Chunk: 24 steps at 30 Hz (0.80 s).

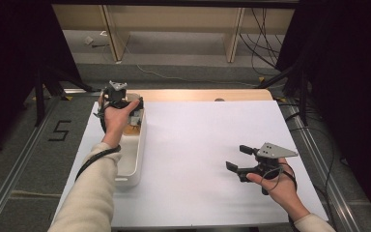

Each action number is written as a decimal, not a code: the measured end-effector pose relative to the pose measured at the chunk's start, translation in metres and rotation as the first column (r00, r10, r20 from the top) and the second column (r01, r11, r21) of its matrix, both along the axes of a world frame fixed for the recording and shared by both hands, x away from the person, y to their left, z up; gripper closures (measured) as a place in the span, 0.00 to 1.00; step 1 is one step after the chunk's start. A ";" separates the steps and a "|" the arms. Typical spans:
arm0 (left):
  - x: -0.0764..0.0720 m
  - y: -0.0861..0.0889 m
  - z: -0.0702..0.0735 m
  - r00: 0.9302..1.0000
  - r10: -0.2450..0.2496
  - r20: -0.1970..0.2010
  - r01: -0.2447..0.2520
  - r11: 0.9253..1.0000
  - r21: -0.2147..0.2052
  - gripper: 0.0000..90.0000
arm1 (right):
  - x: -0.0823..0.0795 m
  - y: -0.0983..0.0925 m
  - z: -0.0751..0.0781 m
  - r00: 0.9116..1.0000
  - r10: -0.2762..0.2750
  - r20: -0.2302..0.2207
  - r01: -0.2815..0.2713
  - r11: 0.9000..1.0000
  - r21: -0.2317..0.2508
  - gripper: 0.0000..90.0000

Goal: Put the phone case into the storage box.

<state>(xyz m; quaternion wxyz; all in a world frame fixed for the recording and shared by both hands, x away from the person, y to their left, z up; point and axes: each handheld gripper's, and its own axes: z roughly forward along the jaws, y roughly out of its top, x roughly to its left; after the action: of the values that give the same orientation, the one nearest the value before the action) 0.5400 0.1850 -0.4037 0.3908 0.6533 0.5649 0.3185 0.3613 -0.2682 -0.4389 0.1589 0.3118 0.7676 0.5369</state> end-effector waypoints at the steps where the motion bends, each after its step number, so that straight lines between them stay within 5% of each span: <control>1: 0.000 0.000 0.000 1.000 0.000 -0.001 0.000 1.000 0.001 0.09 | 0.000 0.000 0.000 1.000 0.000 0.000 0.000 1.000 0.000 0.18; 24: 0.006 -0.002 -0.002 1.000 -0.005 0.000 0.005 1.000 0.021 0.07 | 0.000 0.000 0.000 1.000 0.003 -0.002 -0.003 1.000 0.001 0.18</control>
<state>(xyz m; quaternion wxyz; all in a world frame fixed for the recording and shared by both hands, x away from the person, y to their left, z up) 0.5458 0.1830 -0.4056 0.3850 0.6586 0.5598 0.3234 0.3613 -0.2681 -0.4389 0.1570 0.3113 0.7679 0.5373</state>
